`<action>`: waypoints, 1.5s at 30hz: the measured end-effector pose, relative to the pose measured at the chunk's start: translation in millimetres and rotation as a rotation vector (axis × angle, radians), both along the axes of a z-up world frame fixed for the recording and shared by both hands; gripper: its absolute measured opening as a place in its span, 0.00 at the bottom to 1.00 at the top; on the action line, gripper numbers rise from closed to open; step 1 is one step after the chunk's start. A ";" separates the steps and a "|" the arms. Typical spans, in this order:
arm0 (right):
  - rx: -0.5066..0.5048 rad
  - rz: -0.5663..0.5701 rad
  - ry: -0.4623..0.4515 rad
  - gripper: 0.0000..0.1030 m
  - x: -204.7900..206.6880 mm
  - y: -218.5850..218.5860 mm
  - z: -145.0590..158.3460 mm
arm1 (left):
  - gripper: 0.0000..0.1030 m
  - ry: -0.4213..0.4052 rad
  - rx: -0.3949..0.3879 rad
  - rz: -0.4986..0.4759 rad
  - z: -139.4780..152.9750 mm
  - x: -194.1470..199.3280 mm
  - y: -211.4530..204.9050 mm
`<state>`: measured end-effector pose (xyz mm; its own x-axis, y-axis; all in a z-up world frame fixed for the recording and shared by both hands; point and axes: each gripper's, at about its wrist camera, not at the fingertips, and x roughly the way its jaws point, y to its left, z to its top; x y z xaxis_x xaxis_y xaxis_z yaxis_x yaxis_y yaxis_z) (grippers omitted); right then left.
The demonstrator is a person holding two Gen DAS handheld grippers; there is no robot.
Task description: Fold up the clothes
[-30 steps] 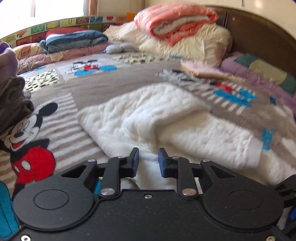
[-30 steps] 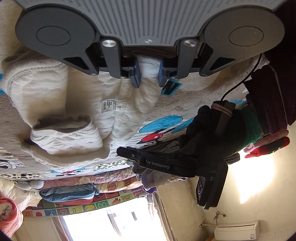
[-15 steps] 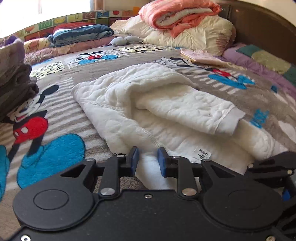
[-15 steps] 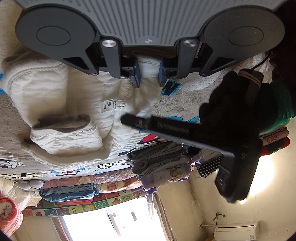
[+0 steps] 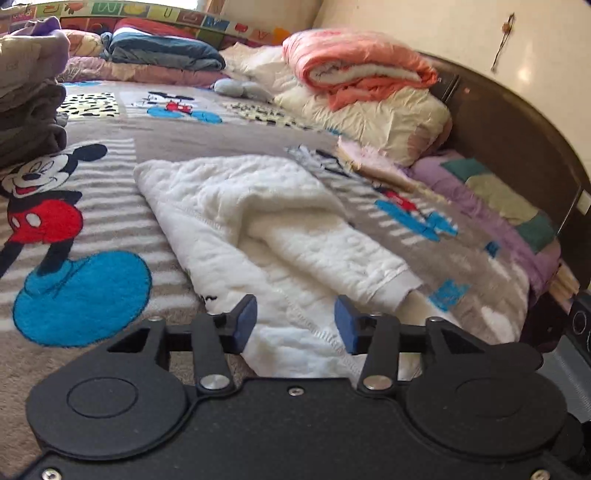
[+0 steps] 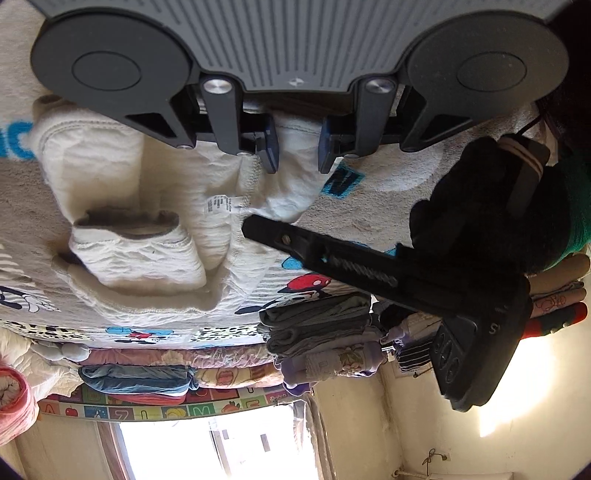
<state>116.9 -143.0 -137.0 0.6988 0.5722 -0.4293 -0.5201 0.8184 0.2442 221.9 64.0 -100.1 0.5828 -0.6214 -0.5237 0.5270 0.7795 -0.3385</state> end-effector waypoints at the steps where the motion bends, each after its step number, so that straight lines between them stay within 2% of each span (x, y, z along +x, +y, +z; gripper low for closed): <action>1: -0.006 0.007 -0.004 0.36 -4.1 -2.4 5.1 | 0.46 -0.006 -0.023 0.008 2.6 1.1 4.6; 2: -0.013 0.018 -0.018 0.45 -9.8 -5.3 10.7 | 0.46 -0.012 -0.046 0.016 5.2 2.2 9.2; 4: 0.012 0.025 -0.044 0.47 -18.7 -15.8 23.8 | 0.46 -0.025 -0.091 0.032 10.4 4.4 18.4; 6: 0.096 -0.010 -0.052 0.48 -19.7 -35.9 37.0 | 0.46 -0.033 -0.111 0.044 15.0 8.6 22.7; 8: 0.196 -0.088 -0.038 0.57 -9.4 -61.0 47.3 | 0.46 -0.039 -0.094 0.036 17.4 11.3 23.6; 10: 0.287 -0.201 0.010 0.62 14.8 -88.4 49.4 | 0.46 -0.060 -0.040 0.011 19.2 8.9 27.2; 13: 0.379 -0.336 0.106 0.63 59.5 -122.7 40.9 | 0.46 -0.100 0.056 -0.032 21.4 2.9 32.7; 17: 0.467 -0.397 0.197 0.66 101.2 -139.8 15.7 | 0.43 -0.126 0.119 -0.140 13.9 -8.6 35.4; 21: 0.556 -0.458 0.288 0.67 143.0 -156.8 -9.4 | 0.41 -0.139 0.170 -0.265 2.4 -13.9 6.9; 23: 0.600 -0.489 0.334 0.67 163.9 -165.3 -22.0 | 0.39 -0.125 0.276 -0.287 -12.7 -10.6 -13.7; 24: 0.622 -0.504 0.357 0.67 174.3 -169.6 -28.3 | 0.39 -0.121 0.294 -0.289 -17.5 -8.7 -19.5; 27: 0.671 -0.533 0.400 0.67 197.0 -176.1 -41.6 | 0.39 -0.112 0.289 -0.287 -22.0 -4.5 -24.1; 33: 0.639 -0.511 0.373 0.72 201.8 -166.5 -42.1 | 0.40 -0.108 0.287 -0.291 -22.6 -3.3 -23.5; 36: 0.629 -0.506 0.367 0.68 201.8 -163.1 -40.5 | 0.40 -0.104 0.283 -0.290 -22.3 -3.1 -23.5; 37: 0.634 -0.498 0.373 0.63 203.0 -162.3 -40.6 | 0.40 -0.104 0.281 -0.290 -22.5 -3.2 -23.4; 38: 0.638 -0.484 0.381 0.46 205.1 -161.8 -41.0 | 0.40 -0.104 0.279 -0.290 -22.6 -3.3 -23.3; 40: 0.640 -0.469 0.396 0.25 208.1 -161.9 -41.7 | 0.40 -0.103 0.276 -0.289 -22.8 -3.5 -23.2; 41: 0.640 -0.463 0.397 0.18 208.9 -162.3 -41.2 | 0.40 -0.102 0.275 -0.289 -23.0 -3.6 -23.1; 45: 0.623 -0.454 0.304 0.07 203.5 -167.3 -18.1 | 0.40 -0.102 0.275 -0.286 -22.9 -4.9 -24.7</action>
